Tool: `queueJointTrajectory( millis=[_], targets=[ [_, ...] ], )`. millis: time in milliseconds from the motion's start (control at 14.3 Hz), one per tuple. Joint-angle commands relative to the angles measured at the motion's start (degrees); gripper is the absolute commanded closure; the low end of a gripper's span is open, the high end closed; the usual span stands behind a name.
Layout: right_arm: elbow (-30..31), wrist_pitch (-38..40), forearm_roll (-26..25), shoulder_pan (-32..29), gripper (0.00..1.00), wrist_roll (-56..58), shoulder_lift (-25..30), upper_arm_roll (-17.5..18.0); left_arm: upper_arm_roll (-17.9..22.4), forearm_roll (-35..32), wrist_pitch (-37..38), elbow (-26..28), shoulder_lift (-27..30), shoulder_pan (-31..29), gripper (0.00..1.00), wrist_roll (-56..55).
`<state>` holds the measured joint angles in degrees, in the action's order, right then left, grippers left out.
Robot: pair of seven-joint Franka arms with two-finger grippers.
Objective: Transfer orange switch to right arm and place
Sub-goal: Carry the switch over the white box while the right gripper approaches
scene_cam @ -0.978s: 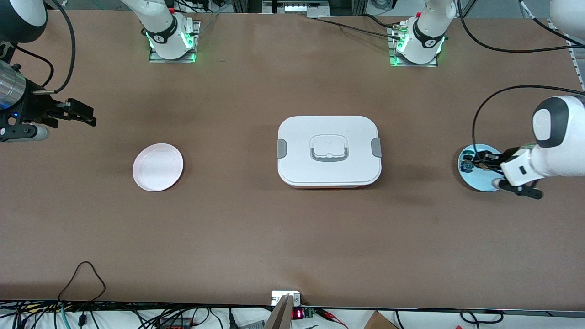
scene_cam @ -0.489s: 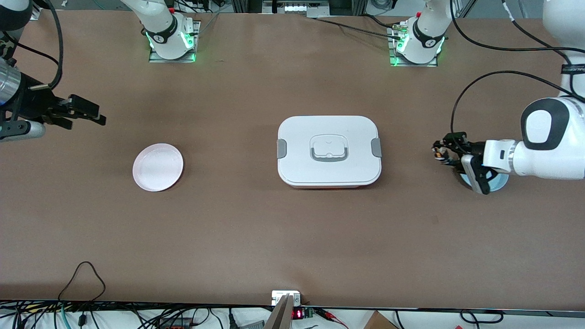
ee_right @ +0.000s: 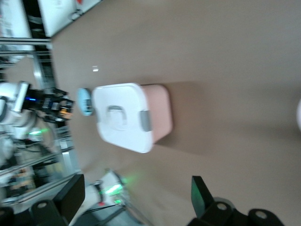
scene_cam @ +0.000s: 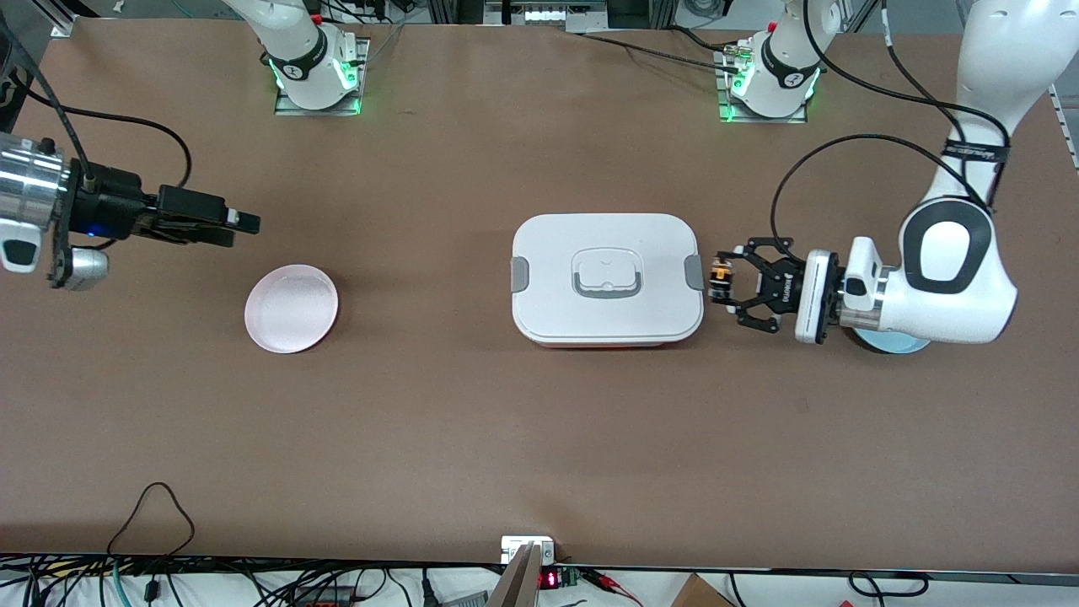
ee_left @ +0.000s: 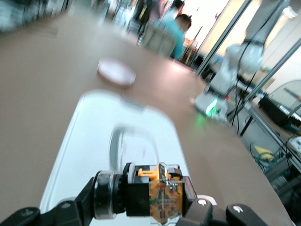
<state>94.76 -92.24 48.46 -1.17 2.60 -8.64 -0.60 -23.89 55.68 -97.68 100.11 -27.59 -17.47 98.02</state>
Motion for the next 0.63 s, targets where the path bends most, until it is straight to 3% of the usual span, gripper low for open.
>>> queueJointTrajectory(
  millis=[0,349,559],
  targets=[
    [2.71,0.04,7.59,0.20,0.00,-0.22,0.90,0.43,-2.82,10.28,-1.62,-0.53,-0.79,2.07,0.97,11.62],
    [10.43,-1.19,25.24,4.24,0.00,0.83,0.38,0.52,-3.00,27.78,-13.04,0.25,-0.62,12.09,1.00,29.39],
    [11.94,-1.10,31.16,7.14,0.00,2.93,-1.55,0.52,-3.00,38.42,-18.40,0.52,-0.62,17.36,1.00,34.33]
  ],
)
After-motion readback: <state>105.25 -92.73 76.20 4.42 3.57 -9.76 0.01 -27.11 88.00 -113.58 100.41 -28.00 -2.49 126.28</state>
